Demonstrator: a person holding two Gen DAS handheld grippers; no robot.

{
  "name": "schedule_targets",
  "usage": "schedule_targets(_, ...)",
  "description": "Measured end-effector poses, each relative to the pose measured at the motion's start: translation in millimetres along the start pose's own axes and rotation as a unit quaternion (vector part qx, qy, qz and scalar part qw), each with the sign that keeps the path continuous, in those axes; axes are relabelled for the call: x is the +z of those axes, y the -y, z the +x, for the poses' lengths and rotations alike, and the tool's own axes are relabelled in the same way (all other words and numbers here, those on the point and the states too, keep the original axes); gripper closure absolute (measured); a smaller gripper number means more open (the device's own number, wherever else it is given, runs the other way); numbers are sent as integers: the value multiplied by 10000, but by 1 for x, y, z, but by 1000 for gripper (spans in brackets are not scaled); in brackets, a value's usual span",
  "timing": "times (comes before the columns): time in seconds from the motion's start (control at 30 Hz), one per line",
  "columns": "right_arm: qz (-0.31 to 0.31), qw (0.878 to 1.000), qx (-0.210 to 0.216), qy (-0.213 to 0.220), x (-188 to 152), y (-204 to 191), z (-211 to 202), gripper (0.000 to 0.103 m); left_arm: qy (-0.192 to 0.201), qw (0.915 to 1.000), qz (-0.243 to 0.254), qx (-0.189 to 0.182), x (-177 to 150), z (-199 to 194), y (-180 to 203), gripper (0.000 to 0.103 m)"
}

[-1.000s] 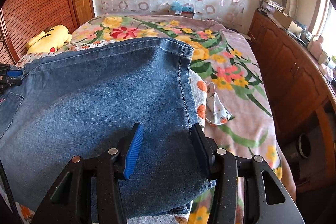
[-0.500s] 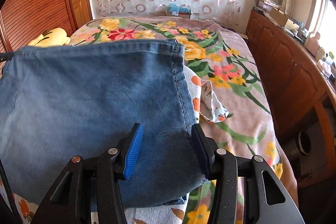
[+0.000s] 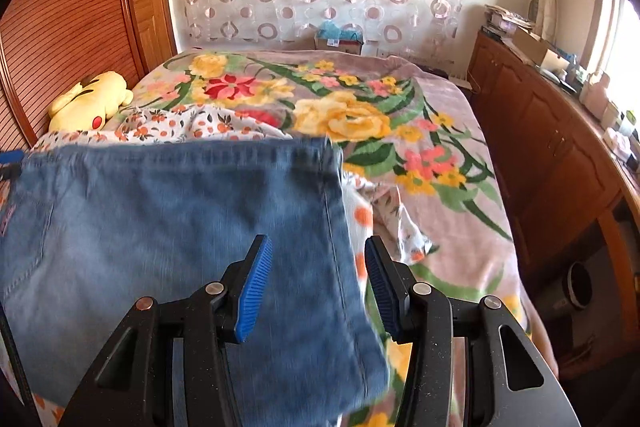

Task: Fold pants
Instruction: 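Grasp the jeans leg hem with the right gripper and fold it over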

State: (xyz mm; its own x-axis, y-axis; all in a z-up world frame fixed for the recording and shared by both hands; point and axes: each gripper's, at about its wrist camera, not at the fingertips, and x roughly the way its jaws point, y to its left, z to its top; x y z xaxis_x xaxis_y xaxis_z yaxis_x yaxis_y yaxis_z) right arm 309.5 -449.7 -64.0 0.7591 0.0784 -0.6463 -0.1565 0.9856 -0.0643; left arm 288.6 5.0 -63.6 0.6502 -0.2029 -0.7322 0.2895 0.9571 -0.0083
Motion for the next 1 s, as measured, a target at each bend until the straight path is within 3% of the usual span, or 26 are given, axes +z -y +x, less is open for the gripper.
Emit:
schedule_targets(0.33, 410, 9983, 297, -296, 53, 22, 56, 53, 371, 9993, -23, -79, -5, -21, 7, 48)
schedule_targets(0.53, 797, 9948, 510, -386, 59, 38, 73, 53, 454, 9989, -123, -44, -5, -25, 1, 48)
schedule_targets(0.83, 810, 9931, 681, -508, 59, 41, 80, 53, 460, 9989, -96, 0, -4, -24, 2, 48)
schedule_targets(0.87, 803, 9935, 654, -467, 60, 40, 79, 57, 449, 9989, -90, 17, -4, -24, 2, 48)
schedule_targets(0.9, 774, 9940, 654, -405, 60, 40, 77, 73, 442, 9990, -84, 27, -5, -24, 1, 48)
schedule_targets(0.97, 696, 9955, 579, -273, 61, 36, 70, 85, 400, 9992, -64, 59, -6, -23, 2, 48)
schedule_targets(1.0, 635, 9963, 564, -152, 63, 35, 65, 99, 394, 9992, -64, 68, -7, -24, 2, 48)
